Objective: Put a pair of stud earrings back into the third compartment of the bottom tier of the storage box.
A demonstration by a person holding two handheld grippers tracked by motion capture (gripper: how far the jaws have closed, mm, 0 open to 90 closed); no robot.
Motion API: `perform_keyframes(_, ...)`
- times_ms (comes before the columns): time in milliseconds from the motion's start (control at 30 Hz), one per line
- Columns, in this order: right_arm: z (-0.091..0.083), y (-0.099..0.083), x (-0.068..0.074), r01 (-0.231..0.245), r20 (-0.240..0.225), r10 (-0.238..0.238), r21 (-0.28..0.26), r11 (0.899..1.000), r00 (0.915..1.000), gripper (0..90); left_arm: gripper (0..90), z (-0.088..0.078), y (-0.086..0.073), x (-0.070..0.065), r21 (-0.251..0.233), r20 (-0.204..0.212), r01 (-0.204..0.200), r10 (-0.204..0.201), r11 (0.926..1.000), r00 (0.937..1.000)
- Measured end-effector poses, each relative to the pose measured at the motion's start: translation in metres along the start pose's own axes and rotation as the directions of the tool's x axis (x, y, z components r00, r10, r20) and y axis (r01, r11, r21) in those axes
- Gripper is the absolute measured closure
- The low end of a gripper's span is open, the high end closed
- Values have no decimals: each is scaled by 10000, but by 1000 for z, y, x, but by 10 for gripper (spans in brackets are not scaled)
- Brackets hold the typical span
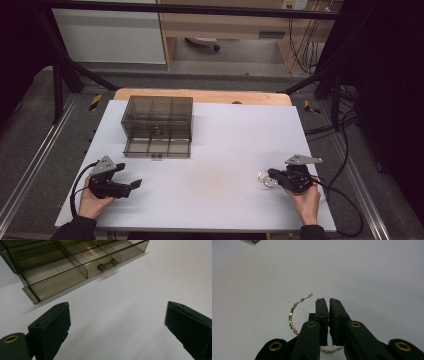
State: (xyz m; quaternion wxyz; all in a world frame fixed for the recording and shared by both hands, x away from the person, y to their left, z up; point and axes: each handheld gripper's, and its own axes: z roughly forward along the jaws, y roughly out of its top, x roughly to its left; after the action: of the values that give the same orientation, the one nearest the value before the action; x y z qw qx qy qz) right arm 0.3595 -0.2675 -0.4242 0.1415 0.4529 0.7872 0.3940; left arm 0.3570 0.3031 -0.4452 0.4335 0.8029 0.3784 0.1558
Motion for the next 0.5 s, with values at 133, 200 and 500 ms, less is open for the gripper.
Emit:
perform_keyframes(133, 4, 10, 11, 63, -155, -65, -148, 9999, 9999, 864, 63, 0, 0, 0, -5, 2, 7, -7, 10000, 10000)
perform_keyframes(200, 7, 15, 16, 198, -238, -203, -174, 9997, 9995, 864, 63, 0, 0, 0, -6, -1, 14, -14, 10000, 10000)
perform_keyframes(500, 25, 37, 42, 303, -642, -320, -283, 9991, 9974, 864, 63, -1, 0, 0, 0, -17, -12, 12, 10000, 10000)
